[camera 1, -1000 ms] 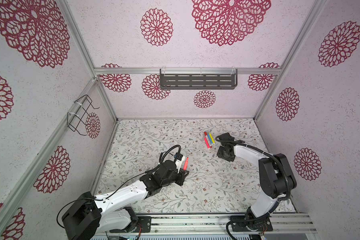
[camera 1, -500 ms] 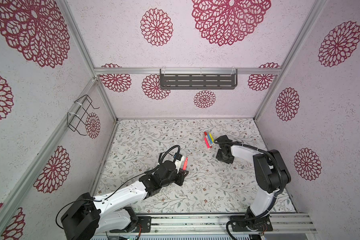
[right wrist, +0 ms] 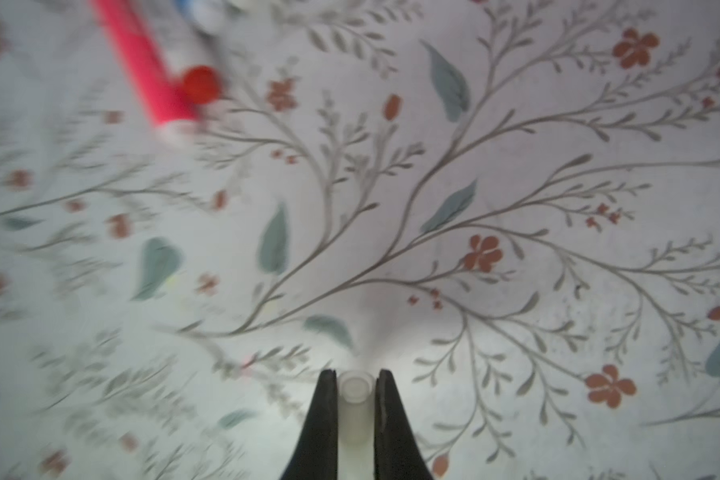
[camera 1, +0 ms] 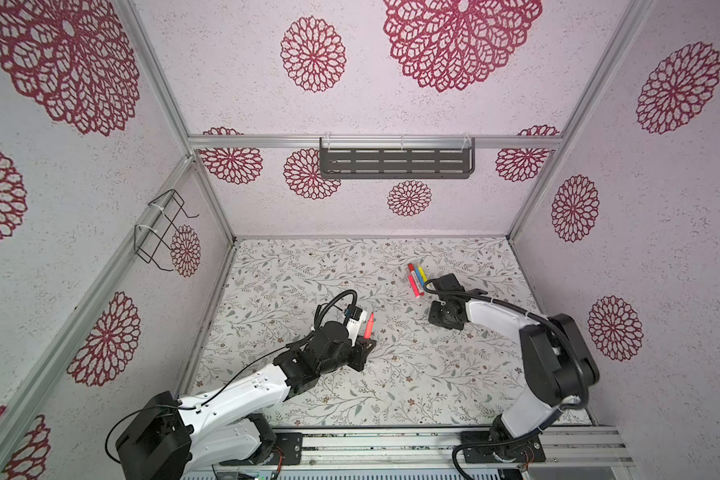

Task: Insert the pens into the pen caps
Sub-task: 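Carry the clear cap to the tip of the upright pink marker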

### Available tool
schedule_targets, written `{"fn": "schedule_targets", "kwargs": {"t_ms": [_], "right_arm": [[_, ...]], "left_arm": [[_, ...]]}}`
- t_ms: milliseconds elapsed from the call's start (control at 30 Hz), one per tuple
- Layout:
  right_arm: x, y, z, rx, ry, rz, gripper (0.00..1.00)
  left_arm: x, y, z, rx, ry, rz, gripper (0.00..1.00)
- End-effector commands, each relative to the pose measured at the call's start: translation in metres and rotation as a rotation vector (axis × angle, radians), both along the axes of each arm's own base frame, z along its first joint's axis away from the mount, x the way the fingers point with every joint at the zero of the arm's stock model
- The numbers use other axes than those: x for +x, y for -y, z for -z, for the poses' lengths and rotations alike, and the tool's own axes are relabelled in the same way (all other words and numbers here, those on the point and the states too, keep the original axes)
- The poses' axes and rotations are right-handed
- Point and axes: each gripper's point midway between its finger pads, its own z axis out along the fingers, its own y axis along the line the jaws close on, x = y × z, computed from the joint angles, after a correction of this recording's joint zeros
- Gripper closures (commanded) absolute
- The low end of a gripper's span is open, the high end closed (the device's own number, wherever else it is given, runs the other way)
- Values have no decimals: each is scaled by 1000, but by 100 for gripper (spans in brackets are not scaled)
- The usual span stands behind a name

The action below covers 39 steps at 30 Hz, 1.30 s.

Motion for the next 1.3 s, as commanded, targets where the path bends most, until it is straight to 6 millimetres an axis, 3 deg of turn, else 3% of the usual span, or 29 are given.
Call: {"fn": "schedule_targets", "kwargs": {"t_ms": [0, 67, 167, 233, 333, 533, 1267], "right_arm": [[4, -57, -101, 359, 319, -152, 99], [-13, -85, -148, 623, 471, -260, 96], [-43, -103, -200, 859, 644, -380, 92], [-58, -111, -221, 936, 710, -457, 91], [-72, -122, -232, 988, 736, -524, 91], [-82, -135, -236, 1044, 742, -581, 92], [-86, -154, -222, 1061, 707, -613, 94]], "left_arm": [[-6, 10, -9, -76, 46, 51, 100], [-7, 17, -12, -122, 36, 73, 100], [-11, 29, -15, -176, 6, 111, 100], [-13, 36, -17, -206, -5, 132, 100], [-14, 43, -24, -236, -5, 153, 100], [-15, 49, -32, -254, 6, 169, 100], [-18, 44, -47, -270, 33, 165, 100]]}}
